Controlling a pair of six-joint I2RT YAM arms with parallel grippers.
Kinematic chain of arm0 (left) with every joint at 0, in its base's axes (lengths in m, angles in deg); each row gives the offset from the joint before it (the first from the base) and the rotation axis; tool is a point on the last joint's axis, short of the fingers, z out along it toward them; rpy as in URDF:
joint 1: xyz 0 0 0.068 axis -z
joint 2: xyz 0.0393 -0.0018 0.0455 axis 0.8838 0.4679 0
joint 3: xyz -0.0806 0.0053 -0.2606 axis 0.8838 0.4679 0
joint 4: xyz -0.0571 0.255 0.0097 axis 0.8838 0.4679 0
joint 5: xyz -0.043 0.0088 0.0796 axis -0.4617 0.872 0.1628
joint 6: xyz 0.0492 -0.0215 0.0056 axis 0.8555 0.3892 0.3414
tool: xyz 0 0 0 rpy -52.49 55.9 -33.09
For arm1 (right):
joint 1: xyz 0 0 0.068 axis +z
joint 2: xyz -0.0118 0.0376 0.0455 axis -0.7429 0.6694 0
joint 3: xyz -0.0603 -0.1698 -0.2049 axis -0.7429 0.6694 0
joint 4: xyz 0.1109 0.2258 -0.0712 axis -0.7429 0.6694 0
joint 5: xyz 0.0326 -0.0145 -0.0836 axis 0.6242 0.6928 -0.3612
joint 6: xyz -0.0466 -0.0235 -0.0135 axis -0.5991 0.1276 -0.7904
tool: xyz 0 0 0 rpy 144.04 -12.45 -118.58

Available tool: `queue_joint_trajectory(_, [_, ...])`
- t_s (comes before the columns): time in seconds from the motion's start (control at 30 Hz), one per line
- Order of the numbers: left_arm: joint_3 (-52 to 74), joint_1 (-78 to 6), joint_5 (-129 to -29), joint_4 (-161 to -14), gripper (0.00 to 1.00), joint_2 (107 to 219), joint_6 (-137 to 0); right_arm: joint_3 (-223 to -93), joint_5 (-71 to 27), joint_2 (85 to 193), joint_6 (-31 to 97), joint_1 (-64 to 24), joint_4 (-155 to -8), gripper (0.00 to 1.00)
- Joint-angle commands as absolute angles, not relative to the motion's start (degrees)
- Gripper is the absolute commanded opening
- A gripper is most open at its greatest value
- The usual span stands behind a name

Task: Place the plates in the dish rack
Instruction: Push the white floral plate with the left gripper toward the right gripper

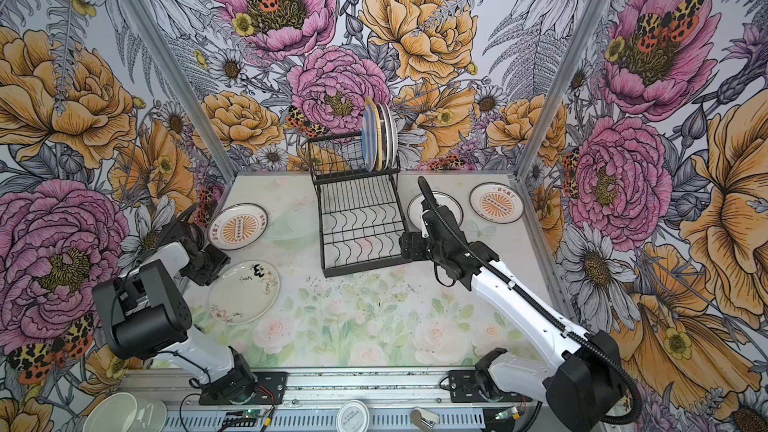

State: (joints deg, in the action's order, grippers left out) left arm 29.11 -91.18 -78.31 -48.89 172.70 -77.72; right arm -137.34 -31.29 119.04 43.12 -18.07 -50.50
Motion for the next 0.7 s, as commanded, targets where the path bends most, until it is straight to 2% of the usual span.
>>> queue_joint_trajectory(0.0, [32.0, -89.1, -81.5, -46.4, 0.52, 170.4, -77.6, -136.7, -31.1, 117.4, 43.3, -18.6, -51.8, 0.82])
queue_joint_trajectory(0.67, [43.3, -72.9, -83.0, -44.0, 0.51, 156.9, -86.1, -136.4, -30.7, 116.4, 43.1, -18.9, -51.8, 0.82])
